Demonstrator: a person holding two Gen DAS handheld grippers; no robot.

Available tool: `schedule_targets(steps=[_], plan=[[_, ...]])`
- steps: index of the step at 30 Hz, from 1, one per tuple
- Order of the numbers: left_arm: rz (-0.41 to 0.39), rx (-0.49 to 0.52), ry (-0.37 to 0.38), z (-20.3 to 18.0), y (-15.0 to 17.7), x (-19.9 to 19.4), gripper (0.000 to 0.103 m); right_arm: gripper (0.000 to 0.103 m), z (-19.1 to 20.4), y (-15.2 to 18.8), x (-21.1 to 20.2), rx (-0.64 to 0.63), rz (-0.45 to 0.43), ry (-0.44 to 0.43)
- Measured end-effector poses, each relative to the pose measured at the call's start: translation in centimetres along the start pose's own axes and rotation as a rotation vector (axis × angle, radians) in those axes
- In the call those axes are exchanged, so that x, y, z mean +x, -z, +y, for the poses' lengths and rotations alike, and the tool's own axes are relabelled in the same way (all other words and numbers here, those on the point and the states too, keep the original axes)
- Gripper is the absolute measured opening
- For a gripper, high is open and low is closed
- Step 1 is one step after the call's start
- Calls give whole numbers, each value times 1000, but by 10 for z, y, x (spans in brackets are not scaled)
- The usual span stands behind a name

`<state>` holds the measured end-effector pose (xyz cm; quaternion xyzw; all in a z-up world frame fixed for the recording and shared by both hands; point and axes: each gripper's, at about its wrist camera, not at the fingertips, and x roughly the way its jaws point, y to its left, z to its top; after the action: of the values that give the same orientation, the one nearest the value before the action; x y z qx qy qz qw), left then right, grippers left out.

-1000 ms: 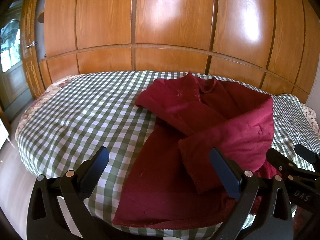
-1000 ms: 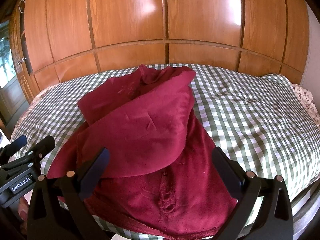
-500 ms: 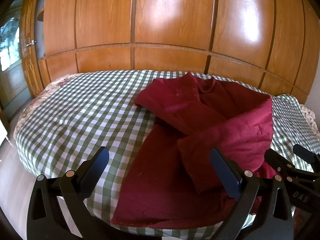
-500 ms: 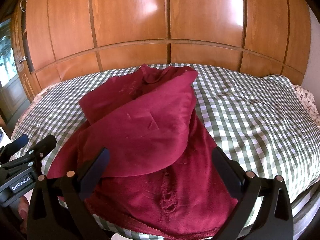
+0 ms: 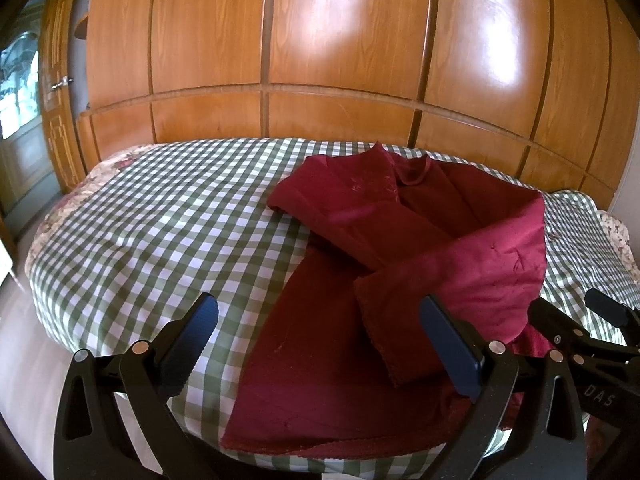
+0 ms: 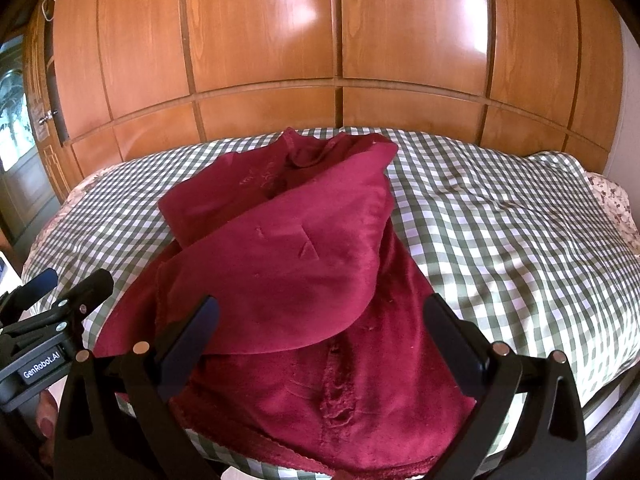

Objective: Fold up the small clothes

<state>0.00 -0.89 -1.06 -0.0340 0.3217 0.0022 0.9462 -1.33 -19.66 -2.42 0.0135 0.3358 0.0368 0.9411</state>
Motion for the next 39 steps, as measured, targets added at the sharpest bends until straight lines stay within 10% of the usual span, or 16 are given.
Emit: schedule_targets(steps=[39], plan=[[193, -172, -65, 57, 32, 60, 99, 101, 30, -26, 36, -54, 13, -81]])
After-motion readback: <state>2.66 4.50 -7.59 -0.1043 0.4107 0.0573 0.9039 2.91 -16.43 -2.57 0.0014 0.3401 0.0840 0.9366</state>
